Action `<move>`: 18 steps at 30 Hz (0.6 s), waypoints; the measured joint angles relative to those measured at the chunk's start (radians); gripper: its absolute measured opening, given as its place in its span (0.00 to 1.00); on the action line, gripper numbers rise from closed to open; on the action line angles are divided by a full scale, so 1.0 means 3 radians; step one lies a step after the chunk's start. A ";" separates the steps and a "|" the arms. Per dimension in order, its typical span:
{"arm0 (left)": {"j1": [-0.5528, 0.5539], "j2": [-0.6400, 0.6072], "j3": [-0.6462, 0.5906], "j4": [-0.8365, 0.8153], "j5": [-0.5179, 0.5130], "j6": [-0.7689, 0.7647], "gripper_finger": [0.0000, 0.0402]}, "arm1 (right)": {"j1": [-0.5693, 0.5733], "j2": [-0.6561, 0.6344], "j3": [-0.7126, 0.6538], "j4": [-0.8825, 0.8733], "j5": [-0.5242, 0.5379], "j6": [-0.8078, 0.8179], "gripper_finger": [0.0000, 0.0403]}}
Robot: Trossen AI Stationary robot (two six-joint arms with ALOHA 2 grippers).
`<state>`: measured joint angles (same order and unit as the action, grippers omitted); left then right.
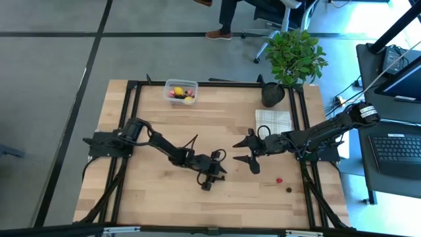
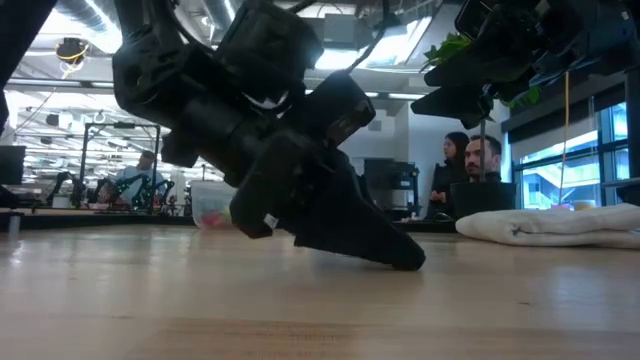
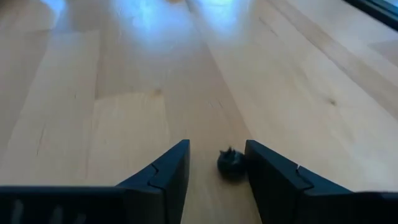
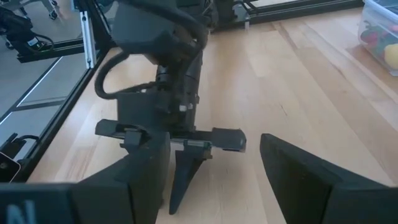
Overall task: Pick and placing Produce into tupperware
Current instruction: Put the blueberry into the transparent bin
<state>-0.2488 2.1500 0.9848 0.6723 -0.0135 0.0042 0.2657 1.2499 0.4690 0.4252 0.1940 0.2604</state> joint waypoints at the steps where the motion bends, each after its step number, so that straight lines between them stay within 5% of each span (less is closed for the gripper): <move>1: 0.0001 0.0020 0.0000 0.0014 0.0000 -0.0017 0.36 | 0.0000 0.0000 0.0000 0.0000 0.0000 0.0000 0.62; 18: 0.0003 0.0087 0.0008 0.0037 -0.0036 -0.0178 0.19 | 0.0000 0.0000 0.0000 -0.0004 -0.0001 -0.0001 0.62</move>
<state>-0.2478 2.1761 0.9871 0.6834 -0.0243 -0.0491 0.2657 1.2499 0.4690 0.4240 0.1937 0.2600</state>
